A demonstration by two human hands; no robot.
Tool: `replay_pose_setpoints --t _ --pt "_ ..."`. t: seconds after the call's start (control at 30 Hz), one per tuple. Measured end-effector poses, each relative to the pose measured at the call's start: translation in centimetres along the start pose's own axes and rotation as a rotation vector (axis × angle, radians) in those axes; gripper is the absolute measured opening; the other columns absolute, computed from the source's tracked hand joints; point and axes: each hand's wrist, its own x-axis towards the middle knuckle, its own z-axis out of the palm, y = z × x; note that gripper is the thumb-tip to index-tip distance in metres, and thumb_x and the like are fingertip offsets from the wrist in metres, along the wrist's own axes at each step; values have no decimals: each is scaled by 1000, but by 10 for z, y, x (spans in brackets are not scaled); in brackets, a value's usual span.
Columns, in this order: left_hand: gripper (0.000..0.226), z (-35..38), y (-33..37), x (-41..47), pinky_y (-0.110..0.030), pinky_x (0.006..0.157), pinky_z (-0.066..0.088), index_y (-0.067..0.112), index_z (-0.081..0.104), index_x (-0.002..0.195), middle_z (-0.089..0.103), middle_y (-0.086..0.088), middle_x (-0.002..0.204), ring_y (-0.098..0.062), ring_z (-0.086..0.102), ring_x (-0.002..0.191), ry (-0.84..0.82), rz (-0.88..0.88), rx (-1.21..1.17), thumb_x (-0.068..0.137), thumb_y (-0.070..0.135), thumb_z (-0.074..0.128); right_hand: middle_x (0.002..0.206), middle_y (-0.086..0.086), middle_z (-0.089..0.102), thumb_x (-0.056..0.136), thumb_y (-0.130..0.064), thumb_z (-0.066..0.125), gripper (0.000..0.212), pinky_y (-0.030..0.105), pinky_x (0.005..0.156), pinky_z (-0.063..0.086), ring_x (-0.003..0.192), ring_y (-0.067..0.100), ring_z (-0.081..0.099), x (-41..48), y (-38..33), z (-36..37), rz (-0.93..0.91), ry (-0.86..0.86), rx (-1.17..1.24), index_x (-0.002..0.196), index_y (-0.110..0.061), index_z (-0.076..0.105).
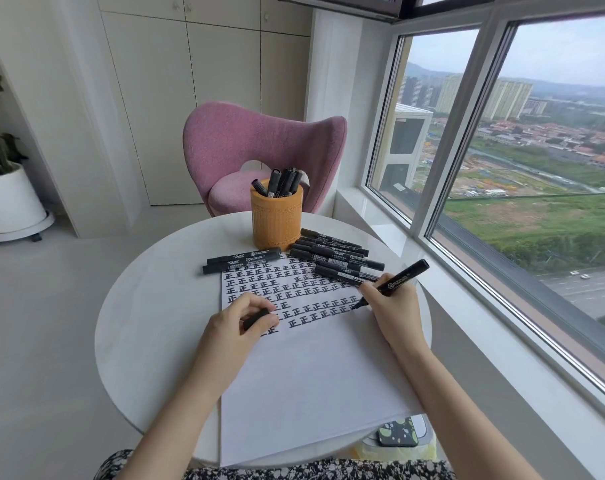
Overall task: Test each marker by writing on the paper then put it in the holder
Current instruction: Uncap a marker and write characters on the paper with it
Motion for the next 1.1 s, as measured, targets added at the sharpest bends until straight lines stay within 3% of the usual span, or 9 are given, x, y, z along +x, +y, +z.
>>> replay_pose_setpoints --t 0.13,0.67,1.1 --pt "8 0 0 0 -8 70 46 18 63 85 72 9 80 -2 67 75 -4 5 -6 83 11 68 48 -5 35 80 -7 59 30 19 44 23 43 7 26 -1 0 0 13 -16 -14 60 -13 38" --pt "8 1 1 0 -5 68 43 15 63 87 73 2 80 0 66 73 6 7 14 82 11 69 57 9 34 78 -3 57 24 25 48 19 56 16 28 -1 1 1 -21 17 -34 63 -8 40" --pt "8 0 2 -1 -6 67 43 15 63 85 72 5 77 -1 66 71 3 6 -6 82 10 69 52 5 36 78 -1 56 27 24 47 24 52 15 29 -1 -1 -1 -2 34 -9 60 -10 39"
